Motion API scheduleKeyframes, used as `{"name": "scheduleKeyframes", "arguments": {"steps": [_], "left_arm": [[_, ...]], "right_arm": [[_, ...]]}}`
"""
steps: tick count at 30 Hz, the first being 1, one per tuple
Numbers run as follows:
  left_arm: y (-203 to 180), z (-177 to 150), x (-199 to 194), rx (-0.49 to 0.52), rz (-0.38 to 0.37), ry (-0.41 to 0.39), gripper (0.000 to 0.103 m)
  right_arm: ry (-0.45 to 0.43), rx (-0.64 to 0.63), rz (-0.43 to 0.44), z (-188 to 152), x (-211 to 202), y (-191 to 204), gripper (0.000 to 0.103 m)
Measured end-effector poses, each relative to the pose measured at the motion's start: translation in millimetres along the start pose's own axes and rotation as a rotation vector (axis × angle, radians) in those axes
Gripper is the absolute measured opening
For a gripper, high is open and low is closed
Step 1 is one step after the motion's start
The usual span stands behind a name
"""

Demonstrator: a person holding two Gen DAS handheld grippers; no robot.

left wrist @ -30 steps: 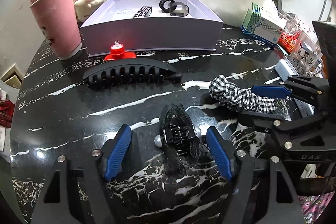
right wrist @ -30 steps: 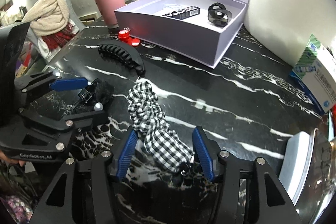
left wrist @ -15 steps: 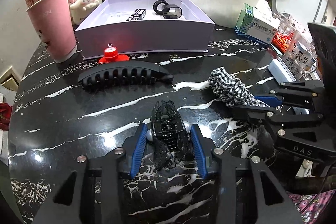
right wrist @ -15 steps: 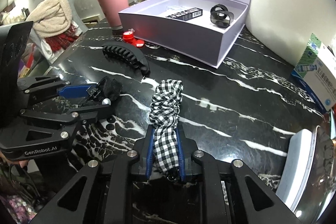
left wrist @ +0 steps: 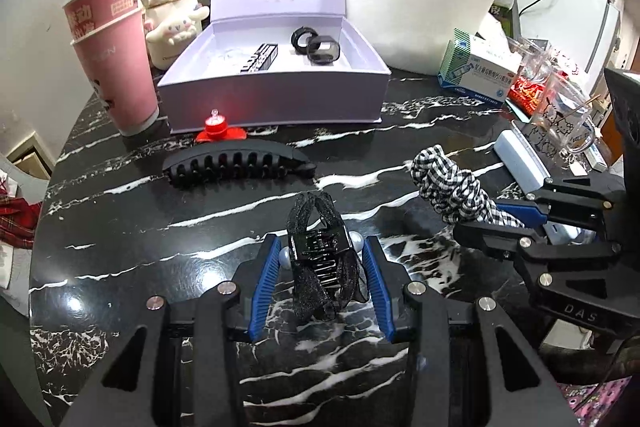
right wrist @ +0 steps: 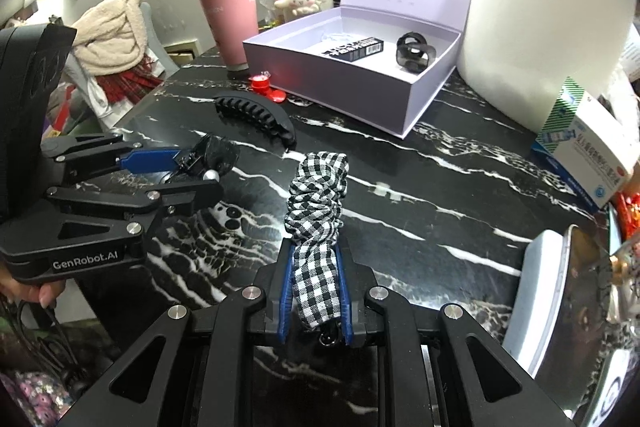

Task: Organize rigid objects
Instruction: 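Carry the claw clip and scrunchie with both tools toward the lavender box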

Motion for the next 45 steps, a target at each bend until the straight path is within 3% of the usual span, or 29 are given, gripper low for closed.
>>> {"name": "scheduleKeyframes", "arguments": {"steps": [14, 45], "left_arm": [[-3, 21, -21, -0.006, 0.028, -0.058, 0.042], [13, 125, -34, 0.017, 0.053, -0.205, 0.042]], "right_arm": [[-0.056, -0.023, 0.014, 6, -26, 3, 0.019], [-0.168, -0.126, -0.014, 100, -62, -22, 0.019]]}}
Point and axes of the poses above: each gripper's, at about its wrist camera, not at the fingertips, and x roughly the way its jaws point, y to its left, z to its top, the point moved 2 cm from there along x, roughly the way its jaws point, and after that the axes turned 12 degrees about z, right-handed, at the moved point
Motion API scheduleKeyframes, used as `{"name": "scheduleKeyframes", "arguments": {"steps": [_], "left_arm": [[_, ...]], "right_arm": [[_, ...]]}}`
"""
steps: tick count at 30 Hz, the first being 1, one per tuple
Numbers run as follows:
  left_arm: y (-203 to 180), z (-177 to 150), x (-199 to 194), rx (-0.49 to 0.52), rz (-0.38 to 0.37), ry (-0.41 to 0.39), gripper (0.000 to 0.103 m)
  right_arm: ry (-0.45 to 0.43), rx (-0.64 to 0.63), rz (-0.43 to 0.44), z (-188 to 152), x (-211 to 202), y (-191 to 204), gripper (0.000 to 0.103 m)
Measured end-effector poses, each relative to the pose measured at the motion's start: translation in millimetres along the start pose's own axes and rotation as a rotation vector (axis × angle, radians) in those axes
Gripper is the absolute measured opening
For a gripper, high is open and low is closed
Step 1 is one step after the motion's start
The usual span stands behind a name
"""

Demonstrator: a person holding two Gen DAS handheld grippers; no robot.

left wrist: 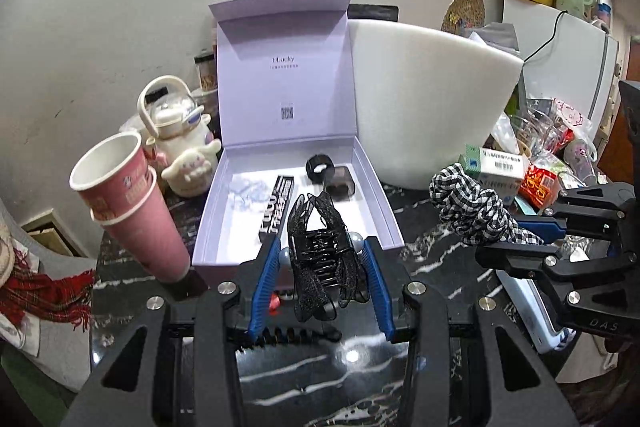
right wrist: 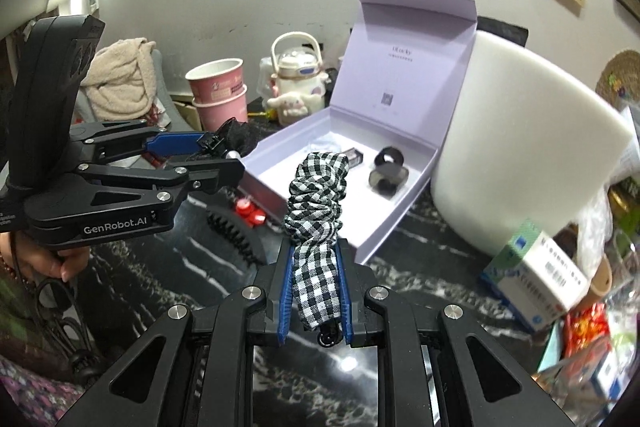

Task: Organize rigid objects
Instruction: 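Carry the claw clip and scrunchie with both tools toward the lavender box, then lower the claw clip and scrunchie with both tools into the lavender box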

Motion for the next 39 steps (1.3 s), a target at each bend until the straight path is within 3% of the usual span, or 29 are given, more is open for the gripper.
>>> {"name": "scheduleKeyframes", "arguments": {"steps": [9, 23, 39], "left_arm": [[2, 24, 15, 0.011, -0.012, -0.020, 0.042], [9, 52, 70, 0.005, 0.000, 0.015, 0.042], [9, 44, 138, 0.029, -0.006, 0.123, 0.042]], "right_arm": [[-0.009, -0.048, -0.007, 29, 12, -10, 0.019], [0.015, -0.069, -0.026, 60, 48, -40, 0.019], [0.081, -0.049, -0.008, 65, 105, -71, 0.019]]}}
Point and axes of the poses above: each gripper's, at about its wrist camera, not at the fingertips, and x roughly the way its jaws point, y to its left, z to its top, the point moved 2 cm from there along x, roughly the way its jaws point, and after that the axes turned 12 degrees about z, right-handed, at the moved point
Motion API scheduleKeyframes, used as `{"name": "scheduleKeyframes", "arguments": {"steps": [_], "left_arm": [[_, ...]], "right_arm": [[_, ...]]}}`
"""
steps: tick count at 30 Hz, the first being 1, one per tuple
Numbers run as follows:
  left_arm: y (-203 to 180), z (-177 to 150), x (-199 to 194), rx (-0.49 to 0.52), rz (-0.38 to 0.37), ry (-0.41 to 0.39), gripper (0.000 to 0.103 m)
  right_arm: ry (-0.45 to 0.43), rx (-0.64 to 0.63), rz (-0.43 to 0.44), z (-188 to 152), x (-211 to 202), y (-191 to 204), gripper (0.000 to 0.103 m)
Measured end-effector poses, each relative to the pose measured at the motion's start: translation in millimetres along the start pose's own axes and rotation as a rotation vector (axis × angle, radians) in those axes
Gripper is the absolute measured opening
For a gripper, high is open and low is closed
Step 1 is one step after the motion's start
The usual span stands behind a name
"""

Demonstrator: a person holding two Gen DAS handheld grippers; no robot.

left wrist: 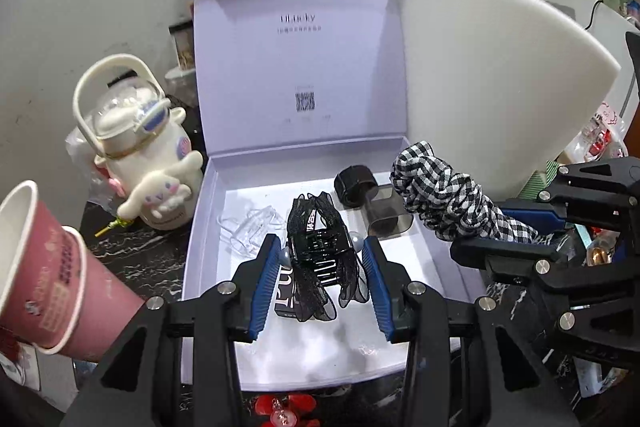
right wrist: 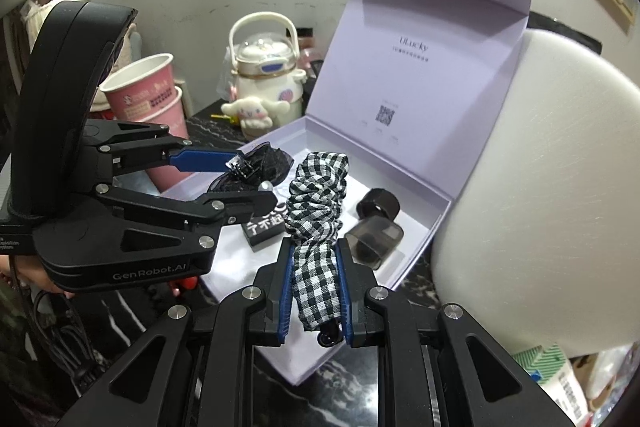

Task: Organize rigid objects
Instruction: 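Lower the claw clip and scrunchie with both tools into the lavender box, then open the right tool to drop the scrunchie while the left tool releases the claw clip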

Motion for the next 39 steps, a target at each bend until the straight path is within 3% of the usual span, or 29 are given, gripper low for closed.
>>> {"name": "scheduleKeyframes", "arguments": {"steps": [28, 39], "left_arm": [[-14, -24, 69, 0.082, 0.021, 0.177, 0.042], [-18, -20, 70, 0.100, 0.043, 0.156, 0.042]], "right_arm": [[0.120, 0.059, 0.018, -13, 66, -23, 0.019], [0.147, 0.092, 0.010, -17, 77, -30, 0.020]]}}
Point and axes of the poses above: each gripper's, at about its wrist camera, not at the fingertips, and x roughly the way its jaws point, y to its left, z to its top, the point moved 2 cm from there along x, roughly the way its jaws point, and after that the axes turned 12 degrees about z, right-handed, at the moved point
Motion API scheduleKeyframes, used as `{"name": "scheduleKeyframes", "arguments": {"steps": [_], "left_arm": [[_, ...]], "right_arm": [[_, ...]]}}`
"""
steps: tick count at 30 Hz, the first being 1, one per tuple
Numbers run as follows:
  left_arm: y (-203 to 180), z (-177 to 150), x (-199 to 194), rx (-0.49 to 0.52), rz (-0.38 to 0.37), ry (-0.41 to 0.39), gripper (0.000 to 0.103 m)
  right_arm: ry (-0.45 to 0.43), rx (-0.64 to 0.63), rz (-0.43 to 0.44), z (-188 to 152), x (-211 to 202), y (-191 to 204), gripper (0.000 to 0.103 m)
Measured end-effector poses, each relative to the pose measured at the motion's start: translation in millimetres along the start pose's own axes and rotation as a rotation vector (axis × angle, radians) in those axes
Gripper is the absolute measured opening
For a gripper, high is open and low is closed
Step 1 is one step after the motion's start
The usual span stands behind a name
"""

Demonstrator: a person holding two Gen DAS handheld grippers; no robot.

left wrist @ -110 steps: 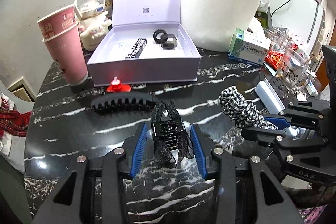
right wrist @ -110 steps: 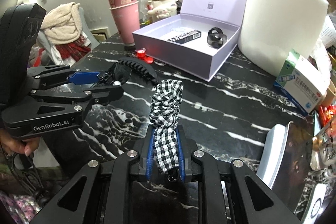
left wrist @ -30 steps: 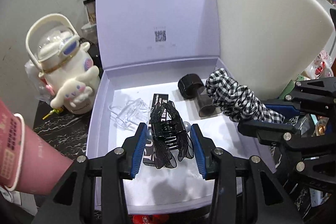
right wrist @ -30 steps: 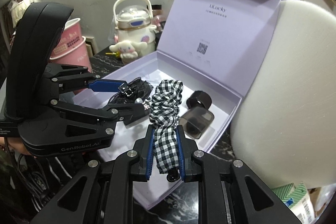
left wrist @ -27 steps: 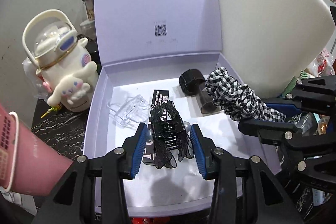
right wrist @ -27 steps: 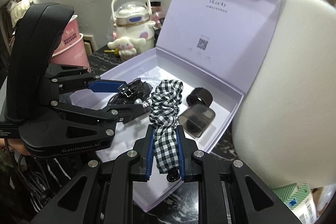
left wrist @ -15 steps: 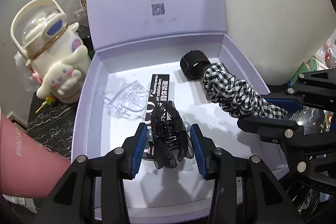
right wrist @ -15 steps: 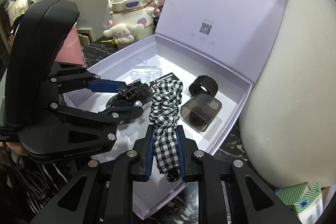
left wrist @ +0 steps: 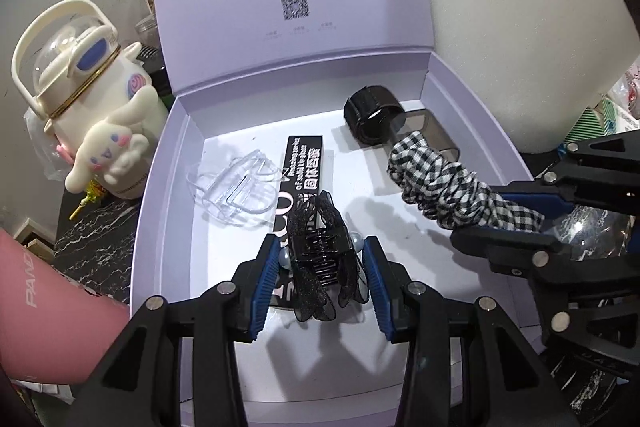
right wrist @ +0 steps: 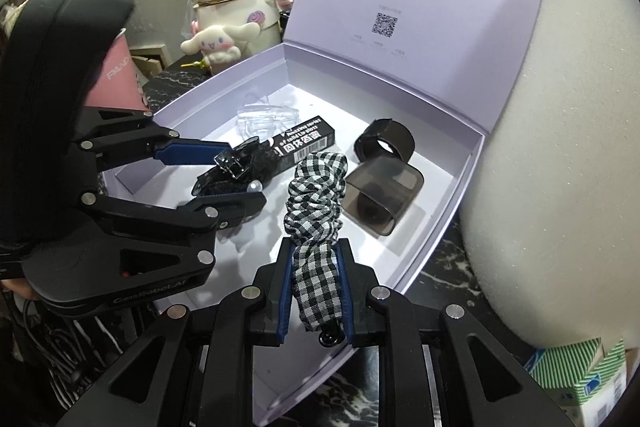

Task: Organize rigid objects
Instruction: 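Open the right tool to drop the scrunchie while the left tool releases the claw clip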

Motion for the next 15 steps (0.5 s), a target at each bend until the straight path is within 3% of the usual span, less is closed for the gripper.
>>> {"name": "scheduleKeyframes", "arguments": {"steps": [3, 5, 15], "left_arm": [[-1, 1, -5, 0.009, 0.029, -0.020, 0.042], [0, 3, -7, 0.005, 0.052, -0.023, 0.042], [7, 7, -18, -0.032, 0.077, -0.007, 0.043]], "right_arm": [[-0.016, 0.000, -0.006, 0, -1, -1, 0.027], [-0.016, 0.000, -0.019, 1, -2, -2, 0.036], [-0.055, -0.007, -0.049, -1, -23, 0, 0.043]]}}
Point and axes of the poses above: each gripper's, at about its wrist camera, not at the fingertips, and x roughly the way its jaws point, y to its left, z to its top, the point moved 2 cm from there along x, roughly the way its jaws point, and after that the axes turned 12 degrees about z, right-handed, at the moved point
